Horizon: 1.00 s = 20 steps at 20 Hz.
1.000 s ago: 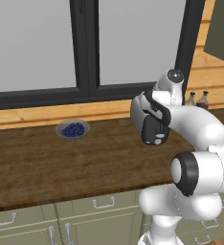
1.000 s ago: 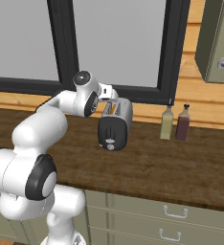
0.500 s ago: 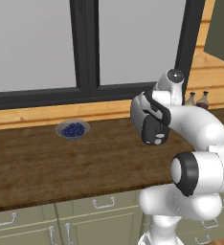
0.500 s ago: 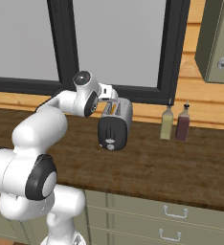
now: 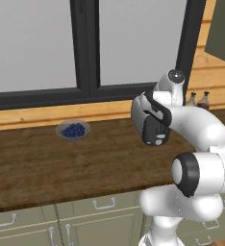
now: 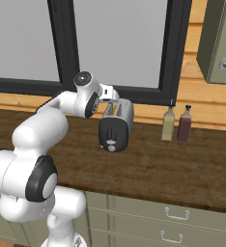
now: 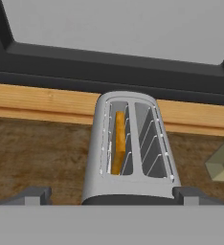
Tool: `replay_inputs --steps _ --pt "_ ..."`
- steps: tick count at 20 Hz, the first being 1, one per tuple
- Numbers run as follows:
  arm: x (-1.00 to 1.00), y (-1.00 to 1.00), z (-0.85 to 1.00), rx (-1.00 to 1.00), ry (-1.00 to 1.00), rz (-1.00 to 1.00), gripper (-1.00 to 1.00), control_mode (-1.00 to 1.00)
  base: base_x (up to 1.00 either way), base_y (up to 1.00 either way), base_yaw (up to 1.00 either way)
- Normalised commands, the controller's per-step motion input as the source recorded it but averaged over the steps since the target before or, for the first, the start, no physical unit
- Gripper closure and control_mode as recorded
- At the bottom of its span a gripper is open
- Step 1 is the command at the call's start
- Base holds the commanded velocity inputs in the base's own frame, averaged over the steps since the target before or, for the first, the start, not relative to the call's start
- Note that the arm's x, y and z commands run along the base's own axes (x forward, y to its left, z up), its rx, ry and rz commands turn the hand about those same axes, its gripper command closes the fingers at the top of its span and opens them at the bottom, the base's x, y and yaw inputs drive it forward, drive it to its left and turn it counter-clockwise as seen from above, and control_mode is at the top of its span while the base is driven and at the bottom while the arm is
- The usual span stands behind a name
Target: Start the toaster. Once the lever pops up, take the bread to the plate on the dining counter.
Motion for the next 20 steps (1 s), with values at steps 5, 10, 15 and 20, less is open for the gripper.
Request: replay_inputs --steps 5,10,15,20 --pt "0.0 0.0 0.0 0.0 0.0 0.0 -1.0 -1.0 0.0 0.0 0.0" --pt "0.0 0.0 0.0 0.0 0.0 0.0 -1.0 -1.0 0.0 0.0 0.0" --pt "0.0 0.0 0.0 0.0 0.0 0.0 -1.0 -1.0 0.0 0.0 0.0" --pt "0.0 0.0 0.0 0.0 0.0 0.0 -1.0 -1.0 0.0 0.0 0.0"
